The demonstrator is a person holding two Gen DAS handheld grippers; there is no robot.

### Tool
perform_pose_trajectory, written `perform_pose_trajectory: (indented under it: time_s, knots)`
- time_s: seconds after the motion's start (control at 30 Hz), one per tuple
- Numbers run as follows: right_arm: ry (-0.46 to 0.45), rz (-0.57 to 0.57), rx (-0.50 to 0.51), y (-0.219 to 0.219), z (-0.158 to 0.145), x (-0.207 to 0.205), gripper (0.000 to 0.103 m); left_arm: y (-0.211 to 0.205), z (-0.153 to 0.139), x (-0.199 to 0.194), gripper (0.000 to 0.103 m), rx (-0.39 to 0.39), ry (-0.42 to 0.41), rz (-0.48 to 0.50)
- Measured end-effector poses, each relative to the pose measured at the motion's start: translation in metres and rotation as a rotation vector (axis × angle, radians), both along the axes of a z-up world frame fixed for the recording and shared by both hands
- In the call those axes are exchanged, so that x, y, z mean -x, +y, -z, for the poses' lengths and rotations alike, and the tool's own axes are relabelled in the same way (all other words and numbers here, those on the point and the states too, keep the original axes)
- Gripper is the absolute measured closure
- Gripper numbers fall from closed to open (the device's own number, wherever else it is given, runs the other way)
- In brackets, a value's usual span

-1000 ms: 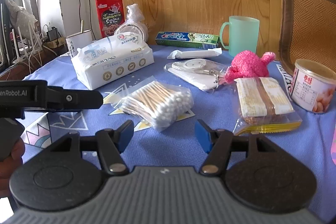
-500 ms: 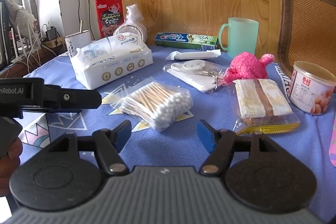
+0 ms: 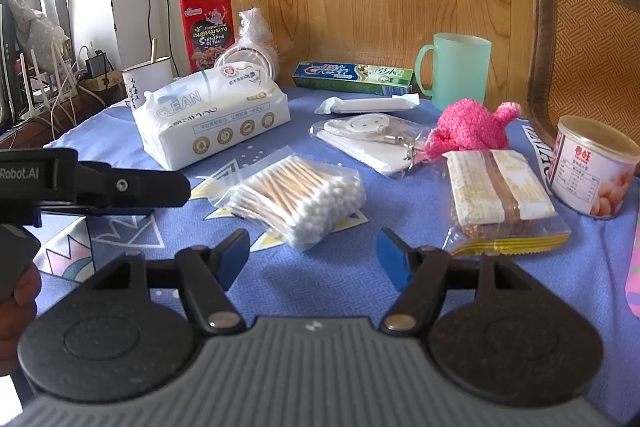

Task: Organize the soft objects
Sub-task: 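Move the left gripper toward the bag of cotton swabs, then close the left gripper on the cotton swab bag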

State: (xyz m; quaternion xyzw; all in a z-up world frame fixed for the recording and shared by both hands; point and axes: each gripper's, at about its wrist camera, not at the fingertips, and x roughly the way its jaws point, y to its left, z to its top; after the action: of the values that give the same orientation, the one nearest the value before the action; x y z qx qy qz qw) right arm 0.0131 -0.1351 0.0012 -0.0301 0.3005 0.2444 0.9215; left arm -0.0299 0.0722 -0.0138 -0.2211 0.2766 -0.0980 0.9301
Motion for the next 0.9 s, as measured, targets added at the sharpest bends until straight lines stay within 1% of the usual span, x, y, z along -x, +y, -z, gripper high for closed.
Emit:
perform_pose_trajectory:
  time_s: [0.63, 0.8, 0.9]
  knots:
    - [0.002, -0.002, 0.0, 0.0, 0.001, 0.0, 0.031, -0.001, 0.0, -0.001, 0.01, 0.002, 0.001, 0.012]
    - [0.008, -0.004, 0.007, 0.001, 0.001, -0.001, 0.031, -0.007, -0.011, -0.014, 0.009, -0.006, -0.025, 0.059]
    - [0.01, -0.004, 0.008, 0.001, 0.002, -0.001, 0.031, -0.011, -0.016, -0.029, 0.009, 0.011, -0.019, 0.085]
